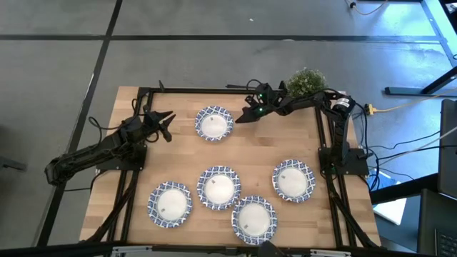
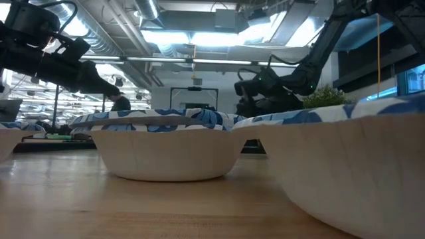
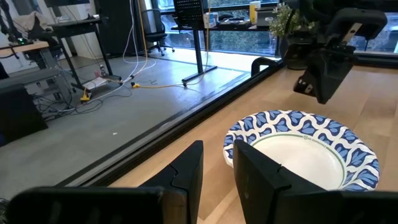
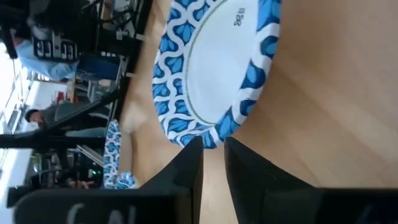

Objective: Nest bowls inside each other
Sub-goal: Stack the bowl on top of the other blue bowls

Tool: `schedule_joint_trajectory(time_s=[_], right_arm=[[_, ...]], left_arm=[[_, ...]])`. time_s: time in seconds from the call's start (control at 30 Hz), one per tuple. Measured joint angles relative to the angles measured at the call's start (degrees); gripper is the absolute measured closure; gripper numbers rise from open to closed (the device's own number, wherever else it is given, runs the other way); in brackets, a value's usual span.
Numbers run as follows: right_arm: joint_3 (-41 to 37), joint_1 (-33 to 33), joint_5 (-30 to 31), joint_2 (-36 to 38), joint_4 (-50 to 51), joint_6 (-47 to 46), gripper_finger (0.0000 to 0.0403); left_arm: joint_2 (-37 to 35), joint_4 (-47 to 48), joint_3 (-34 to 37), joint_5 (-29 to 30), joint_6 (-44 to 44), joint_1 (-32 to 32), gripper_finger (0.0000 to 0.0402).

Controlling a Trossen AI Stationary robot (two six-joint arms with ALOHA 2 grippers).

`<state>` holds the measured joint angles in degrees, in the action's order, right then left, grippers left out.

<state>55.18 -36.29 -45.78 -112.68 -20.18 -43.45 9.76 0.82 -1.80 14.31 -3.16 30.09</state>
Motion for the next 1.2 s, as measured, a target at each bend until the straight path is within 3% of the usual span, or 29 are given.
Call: schedule_joint_trajectory(time_s=[0.27,0.57,0.7,1.2], right_arm=[[0.0,0.4,1.6,0.0,-1.3,-4.3,0.0335],[0.0,1.4,8.6,0.0,-1.9,2.5,0.0335],[0.0,1.3,10.1,0.0,-1.9,0.9,0.0335],[0.0,2.3,3.2,0.0,-1.8,0.4,0.0335]], left_arm=[[0.0,0.0,0.0,0.0,0.0,0.0,0.0319],[0.0,0.0,0.0,0.0,0.0,0.0,0.0319],[0.0,0.0,0.0,0.0,0.1,0.0,0.0319],[0.0,0.0,0.0,0.0,0.0,0.0,0.0319]])
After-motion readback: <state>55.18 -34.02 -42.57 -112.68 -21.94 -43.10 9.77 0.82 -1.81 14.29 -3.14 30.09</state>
